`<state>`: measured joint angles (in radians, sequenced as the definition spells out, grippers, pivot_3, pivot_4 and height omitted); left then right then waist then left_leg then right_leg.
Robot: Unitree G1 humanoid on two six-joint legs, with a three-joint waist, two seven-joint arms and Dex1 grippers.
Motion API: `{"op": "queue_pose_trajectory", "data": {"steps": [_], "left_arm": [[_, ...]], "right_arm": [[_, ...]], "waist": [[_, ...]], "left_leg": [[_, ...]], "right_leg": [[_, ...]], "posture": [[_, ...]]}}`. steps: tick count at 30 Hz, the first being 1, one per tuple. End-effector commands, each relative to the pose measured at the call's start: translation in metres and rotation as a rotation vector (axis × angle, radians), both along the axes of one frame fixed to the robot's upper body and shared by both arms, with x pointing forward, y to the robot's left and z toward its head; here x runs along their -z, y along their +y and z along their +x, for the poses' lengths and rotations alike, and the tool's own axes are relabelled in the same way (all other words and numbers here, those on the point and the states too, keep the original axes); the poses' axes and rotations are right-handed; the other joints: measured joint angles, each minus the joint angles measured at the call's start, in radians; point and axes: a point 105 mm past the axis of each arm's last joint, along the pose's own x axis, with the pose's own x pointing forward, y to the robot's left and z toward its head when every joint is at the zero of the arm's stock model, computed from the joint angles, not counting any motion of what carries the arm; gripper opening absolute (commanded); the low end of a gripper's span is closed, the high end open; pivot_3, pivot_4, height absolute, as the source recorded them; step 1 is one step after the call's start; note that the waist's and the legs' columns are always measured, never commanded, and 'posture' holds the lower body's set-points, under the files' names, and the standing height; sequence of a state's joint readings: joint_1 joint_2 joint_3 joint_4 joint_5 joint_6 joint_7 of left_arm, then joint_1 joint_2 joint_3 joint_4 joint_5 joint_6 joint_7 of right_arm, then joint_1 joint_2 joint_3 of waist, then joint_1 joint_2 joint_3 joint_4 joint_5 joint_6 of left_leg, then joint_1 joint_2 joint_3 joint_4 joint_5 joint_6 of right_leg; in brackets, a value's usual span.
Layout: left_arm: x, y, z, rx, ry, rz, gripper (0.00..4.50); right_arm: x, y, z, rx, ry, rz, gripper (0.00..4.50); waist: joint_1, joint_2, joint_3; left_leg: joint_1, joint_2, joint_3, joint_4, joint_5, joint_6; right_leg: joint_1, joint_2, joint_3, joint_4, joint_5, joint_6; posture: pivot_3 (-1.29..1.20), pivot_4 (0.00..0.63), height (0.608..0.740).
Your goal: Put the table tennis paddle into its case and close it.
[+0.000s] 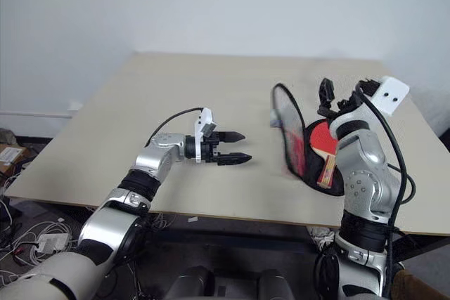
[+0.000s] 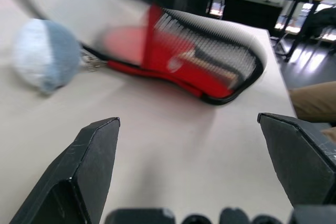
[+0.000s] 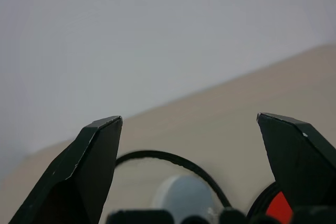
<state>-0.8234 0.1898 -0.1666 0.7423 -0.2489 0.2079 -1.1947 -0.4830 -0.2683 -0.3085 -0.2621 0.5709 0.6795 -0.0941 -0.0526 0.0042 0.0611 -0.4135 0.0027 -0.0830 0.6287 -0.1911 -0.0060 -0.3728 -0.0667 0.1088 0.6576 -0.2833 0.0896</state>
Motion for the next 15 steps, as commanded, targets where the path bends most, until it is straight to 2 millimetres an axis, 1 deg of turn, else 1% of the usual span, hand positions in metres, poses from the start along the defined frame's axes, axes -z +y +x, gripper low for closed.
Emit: {"op": "queue_pose_trajectory", "data": {"steps": [1,4,7,11,13,15], "left_arm": [[-0.024,0.011,0.004,-0.013,-0.035,-0.056,4.5],[-0.032,0.028,0.008,-0.03,-0.036,-0.06,4.5],[-0.035,0.047,0.019,-0.102,-0.059,-0.033,4.5],[-0.042,0.072,0.033,-0.195,-0.067,-0.029,4.5],[-0.042,0.079,0.036,-0.218,-0.074,-0.015,4.5],[-0.042,0.081,0.038,-0.228,-0.072,-0.015,4.5]], "right_arm": [[0.008,0.029,0.002,-0.09,0.061,-0.153,4.47],[0.037,0.048,0.002,-0.146,0.166,-0.246,4.47],[0.055,0.066,-0.001,-0.208,0.229,-0.322,4.47],[0.068,0.081,-0.004,-0.253,0.287,-0.372,4.47],[0.074,0.087,-0.004,-0.267,0.314,-0.4,4.47],[0.078,0.092,-0.004,-0.283,0.334,-0.421,4.47]], "waist": [[-0.004,0.0,0.0],[-0.004,0.0,0.0],[0.0,0.0,0.0],[0.003,-0.002,0.0],[0.002,-0.003,0.001],[0.002,-0.002,0.001]], "left_leg": [[0.0,0.001,0.0,-0.001,0.0,0.0],[0.0,0.002,0.0,-0.001,0.0,0.0],[0.0,0.002,0.0,-0.001,0.0,0.0],[0.0,0.002,-0.001,0.0,0.0,0.0],[0.0,0.002,-0.001,0.0,0.0,0.0],[0.0,0.002,-0.001,0.0,0.0,0.0]], "right_leg": [[0.0,0.001,0.0,0.0,0.0,0.0],[-0.001,0.002,0.001,0.0,0.0,0.0],[-0.001,0.003,0.0,0.0,0.0,0.0],[0.0,0.002,-0.001,0.0,0.0,0.0],[0.0,0.002,-0.002,0.0,0.0,0.0],[0.0,0.002,-0.002,0.0,0.0,0.0]], "posture": [[0.0,0.0,0.74],[0.0,0.0,0.74],[0.0,0.0,0.74],[0.0,0.0,0.74],[0.0,0.0,0.74],[0.0,0.0,0.74]]}}
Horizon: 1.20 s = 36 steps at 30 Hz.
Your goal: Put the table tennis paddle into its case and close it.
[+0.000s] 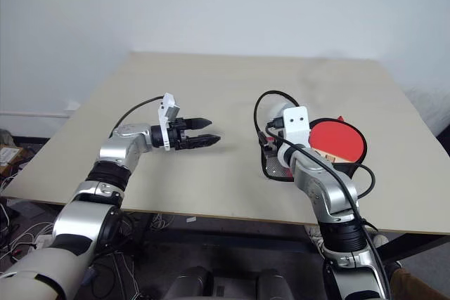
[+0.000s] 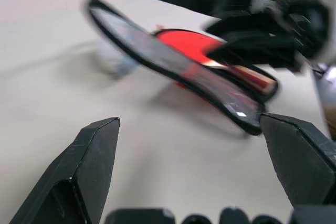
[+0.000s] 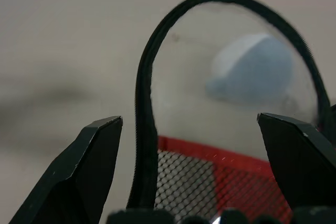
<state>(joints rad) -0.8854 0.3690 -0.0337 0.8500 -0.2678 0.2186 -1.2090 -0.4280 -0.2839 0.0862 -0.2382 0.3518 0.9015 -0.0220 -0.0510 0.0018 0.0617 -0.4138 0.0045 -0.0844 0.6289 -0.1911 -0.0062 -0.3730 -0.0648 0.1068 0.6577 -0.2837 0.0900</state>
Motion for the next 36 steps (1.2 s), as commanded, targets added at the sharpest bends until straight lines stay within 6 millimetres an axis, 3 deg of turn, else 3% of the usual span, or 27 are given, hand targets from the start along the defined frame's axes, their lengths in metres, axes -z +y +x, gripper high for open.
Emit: {"op": "queue_pose_trajectory", "data": {"steps": [1,7,17,20,31,36], "left_arm": [[-0.019,0.001,0.007,-0.008,-0.066,-0.012,4.5],[-0.011,-0.01,0.007,0.003,-0.067,-0.004,4.5],[0.011,-0.018,-0.004,0.059,-0.071,0.075,4.5],[0.011,-0.02,-0.004,0.057,-0.074,0.073,4.5],[0.013,-0.023,-0.006,0.07,-0.079,0.083,4.5],[0.012,-0.025,-0.005,0.07,-0.082,0.08,4.5]], "right_arm": [[-0.009,0.012,0.003,-0.031,-0.016,-0.025,4.47],[0.0,0.024,0.008,-0.05,-0.027,-0.191,4.47],[0.005,0.003,0.019,0.054,-0.05,-0.34,4.47],[0.001,-0.004,0.022,0.098,-0.065,-0.352,3.89],[-0.009,-0.044,0.024,0.29,-0.044,-0.367,0.15],[-0.036,-0.076,0.021,0.44,-0.107,-0.303,0.04]], "waist": [[0.0,0.0,0.0],[0.0,0.0,0.0],[-0.001,0.0,0.0],[-0.001,0.0,0.0],[0.0,0.0,0.0],[0.001,0.0,0.0]], "left_leg": [[0.0,0.0,0.0,0.0,0.0,0.0],[0.0,0.0,-0.001,0.0,0.0,0.0],[0.0,0.0,-0.001,0.0,0.0,0.0],[0.0,0.0,-0.001,0.0,0.0,0.0],[0.0,0.0,-0.002,0.0,0.0,0.0],[-0.001,-0.001,-0.003,0.0,0.0,0.0]], "right_leg": [[0.0,0.0,0.0,0.0,0.0,0.0],[0.0,0.0,-0.001,0.0,0.0,0.0],[0.0,0.0,-0.001,0.0,0.002,-0.004],[0.0,0.0,-0.001,0.001,0.003,-0.004],[0.001,0.0,-0.002,0.001,0.003,-0.004],[0.001,0.0,-0.003,0.0,0.003,-0.004]], "posture": [[0.0,0.0,0.74],[0.0,0.0,0.74],[0.0,0.0,0.74],[0.0,0.0,0.74],[0.0,0.0,0.74],[0.0,0.0,0.74]]}}
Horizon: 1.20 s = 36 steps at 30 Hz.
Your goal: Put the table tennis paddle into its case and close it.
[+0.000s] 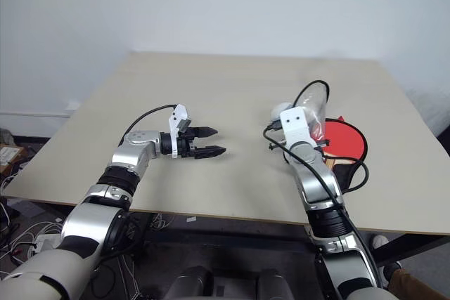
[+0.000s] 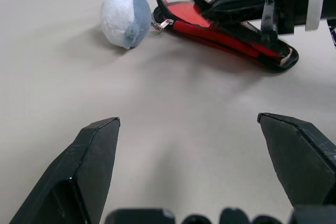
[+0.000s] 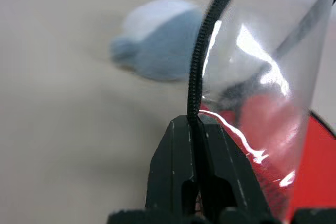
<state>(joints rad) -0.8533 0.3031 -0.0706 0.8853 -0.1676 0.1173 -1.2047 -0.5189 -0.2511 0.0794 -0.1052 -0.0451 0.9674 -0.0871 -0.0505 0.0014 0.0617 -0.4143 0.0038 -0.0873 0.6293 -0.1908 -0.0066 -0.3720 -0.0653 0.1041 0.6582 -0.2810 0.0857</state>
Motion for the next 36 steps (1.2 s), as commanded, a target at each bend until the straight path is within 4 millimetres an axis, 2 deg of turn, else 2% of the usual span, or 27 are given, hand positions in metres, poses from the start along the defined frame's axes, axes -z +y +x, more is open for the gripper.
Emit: {"op": "queue_pose_trajectory", "data": {"steps": [1,3,8,15,18,21,27,28,30,33,36], "left_arm": [[-0.017,-0.006,0.004,0.014,-0.067,-0.01,4.5],[-0.017,-0.007,0.003,0.021,-0.064,-0.013,4.5],[-0.015,-0.009,0.002,0.029,-0.061,-0.016,4.5],[-0.014,-0.015,0.001,0.04,-0.059,-0.023,4.5],[-0.014,-0.017,0.0,0.047,-0.058,-0.023,4.5],[-0.015,-0.017,0.0,0.05,-0.059,-0.019,4.5],[-0.016,-0.017,0.001,0.054,-0.06,-0.013,4.5],[-0.016,-0.018,0.001,0.055,-0.06,-0.013,4.5],[-0.015,-0.019,0.001,0.058,-0.059,-0.012,4.5],[-0.014,-0.021,0.0,0.067,-0.056,-0.01,4.5],[-0.013,-0.023,-0.001,0.073,-0.055,-0.012,4.5]], "right_arm": [[-0.041,-0.038,-0.001,0.165,-0.138,0.0,0.04],[-0.048,-0.058,-0.004,0.247,-0.157,-0.005,0.04],[-0.051,-0.102,-0.015,0.412,-0.161,-0.085,0.04],[-0.048,-0.138,-0.033,0.577,-0.164,-0.178,0.04],[-0.034,-0.15,-0.044,0.671,-0.147,-0.093,0.7],[-0.024,-0.149,-0.047,0.691,-0.122,-0.047,1.68],[-0.021,-0.145,-0.048,0.726,-0.141,0.02,3.82],[-0.024,-0.137,-0.042,0.678,-0.153,0.044,4.12],[-0.025,-0.115,-0.03,0.547,-0.146,0.079,4.12],[-0.025,-0.081,-0.019,0.368,-0.115,0.022,4.12],[-0.004,-0.058,-0.019,0.297,-0.035,0.017,4.12]], "waist": [[0.0,0.0,0.0],[0.0,0.0,0.0],[0.0,0.0,0.0],[-0.001,0.0,0.0],[0.001,0.0,0.0],[-0.001,0.0,0.0],[-0.003,0.001,0.0],[-0.003,0.001,0.0],[-0.003,0.001,0.0],[-0.007,0.001,0.0],[-0.007,0.001,0.0]], "left_leg": [[0.0,0.0,0.0,0.0,0.0,0.0],[0.0,0.0,0.0,0.0,0.0,0.0],[0.0,0.0,0.0,0.0,0.0,0.0],[0.0,0.0,0.0,0.0,0.0,0.0],[0.0,-0.001,0.0,0.0,0.0,0.0],[0.0,-0.001,0.0,0.0,0.0,0.0],[0.0,-0.001,0.0,-0.001,0.0,0.0],[0.0,-0.001,0.0,-0.001,0.0,0.0],[0.0,-0.001,0.0,-0.001,0.0,0.0],[0.001,-0.001,0.0,-0.001,0.0,0.0],[0.001,-0.001,0.0,-0.001,0.0,0.0]], "right_leg": [[0.0,0.0,0.0,0.0,0.0,0.0],[0.0,0.0,0.0,0.0,0.0,0.0],[0.0,0.0,0.0,0.0,0.0,0.0],[0.0,-0.001,0.0,0.0,0.0,0.0],[0.0,-0.001,0.0,0.0,0.0,0.0],[0.0,-0.001,0.0,0.0,0.0,0.0],[-0.001,-0.001,0.001,0.001,0.0,0.0],[0.0,-0.001,0.001,0.001,0.0,0.0],[0.0,-0.001,0.001,0.001,0.0,0.0],[0.0,-0.001,0.001,0.001,0.0,0.0],[0.0,-0.001,0.0,0.001,0.0,0.0]], "posture": [[0.0,0.0,0.74],[0.0,0.0,0.74],[0.0,0.0,0.74],[0.0,0.0,0.74],[0.0,0.0,0.74],[0.0,0.0,0.74],[0.0,0.0,0.74],[0.0,0.0,0.74],[0.0,0.0,0.74],[0.0,0.0,0.74],[0.0,0.0,0.74]]}}
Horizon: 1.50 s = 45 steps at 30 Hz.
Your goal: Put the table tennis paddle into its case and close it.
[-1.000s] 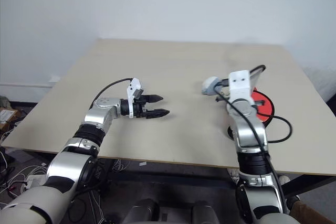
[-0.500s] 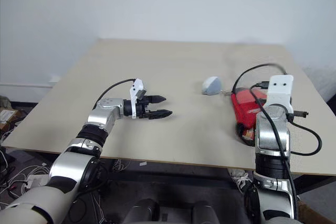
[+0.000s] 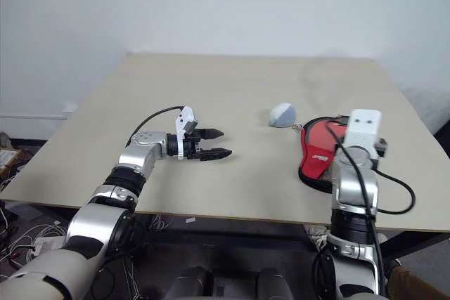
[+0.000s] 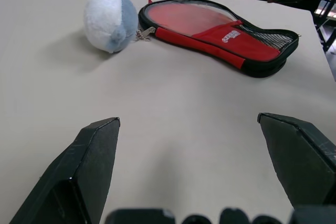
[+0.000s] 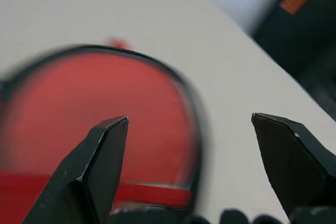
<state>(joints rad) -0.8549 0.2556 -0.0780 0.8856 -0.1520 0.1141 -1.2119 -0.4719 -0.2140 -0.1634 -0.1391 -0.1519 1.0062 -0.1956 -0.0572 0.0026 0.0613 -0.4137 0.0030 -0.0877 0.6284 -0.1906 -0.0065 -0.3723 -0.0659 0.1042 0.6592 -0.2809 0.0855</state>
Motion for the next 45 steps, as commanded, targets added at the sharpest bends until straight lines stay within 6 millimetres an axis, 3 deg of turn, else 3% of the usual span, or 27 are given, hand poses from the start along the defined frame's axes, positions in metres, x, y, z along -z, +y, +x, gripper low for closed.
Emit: {"op": "queue_pose_trajectory", "data": {"steps": [1,5,11,21,28,32,41,45], "left_arm": [[-0.017,-0.006,0.003,0.026,-0.062,-0.004,4.5],[-0.016,-0.006,0.002,0.03,-0.062,-0.006,4.5],[-0.015,-0.005,0.001,0.028,-0.062,-0.007,4.5],[-0.015,-0.003,0.001,0.011,-0.074,-0.009,4.5],[-0.018,-0.003,0.003,0.006,-0.082,-0.01,4.5],[-0.019,-0.003,0.004,-0.001,-0.085,-0.012,4.5],[-0.022,0.0,0.006,-0.016,-0.095,-0.011,4.5],[-0.02,0.0,0.006,-0.015,-0.096,-0.008,4.5]], "right_arm": [[0.004,0.026,0.001,-0.088,0.022,-0.006,4.12],[0.023,0.043,0.0,-0.143,0.099,-0.003,4.12],[0.044,0.048,-0.002,-0.147,0.178,-0.027,4.12],[0.068,0.044,-0.005,-0.106,0.304,-0.017,4.12],[0.074,0.043,-0.006,-0.05,0.315,0.106,4.12],[0.079,0.038,-0.009,-0.01,0.323,0.167,3.18],[0.078,0.03,-0.006,0.029,0.313,0.209,0.02],[0.071,0.03,-0.003,0.02,0.277,0.239,0.02]], "waist": [[0.0,0.0,0.0],[0.006,0.0,0.0],[0.004,0.0,0.0],[0.004,-0.001,-0.001],[0.004,-0.005,-0.003],[0.005,-0.005,-0.003],[0.006,-0.005,-0.003],[0.006,-0.005,-0.003]], "left_leg": [[0.0,0.0,0.0,0.0,0.0,0.0],[0.0,0.0,0.0,0.0,0.0,0.0],[0.0,-0.001,0.0,0.0,0.0,0.0],[0.001,0.0,-0.001,0.001,0.0,0.0],[0.002,-0.001,-0.002,0.001,0.0,-0.001],[0.002,-0.001,-0.003,0.001,0.001,-0.001],[0.002,-0.001,-0.006,0.001,0.001,-0.001],[0.002,-0.001,-0.006,0.001,0.001,-0.002]], "right_leg": [[0.0,0.0,0.0,0.0,0.0,0.0],[0.0,-0.001,0.0,0.0,0.0,0.0],[0.0,-0.001,0.0,0.0,0.0,0.0],[0.001,-0.001,-0.001,0.0,0.0,0.0],[0.003,-0.001,-0.002,0.0,0.0,0.0],[0.003,-0.001,-0.003,0.0,0.0,0.0],[0.004,-0.001,-0.005,0.0,0.0,0.0],[0.004,-0.001,-0.006,0.0,0.0,0.0]], "posture": [[0.0,0.0,0.74],[0.0,0.0,0.74],[0.0,0.0,0.74],[0.0,0.0,0.74],[0.0,0.0,0.74],[0.0,0.0,0.74],[0.0,0.0,0.74],[0.0,0.0,0.74]]}}
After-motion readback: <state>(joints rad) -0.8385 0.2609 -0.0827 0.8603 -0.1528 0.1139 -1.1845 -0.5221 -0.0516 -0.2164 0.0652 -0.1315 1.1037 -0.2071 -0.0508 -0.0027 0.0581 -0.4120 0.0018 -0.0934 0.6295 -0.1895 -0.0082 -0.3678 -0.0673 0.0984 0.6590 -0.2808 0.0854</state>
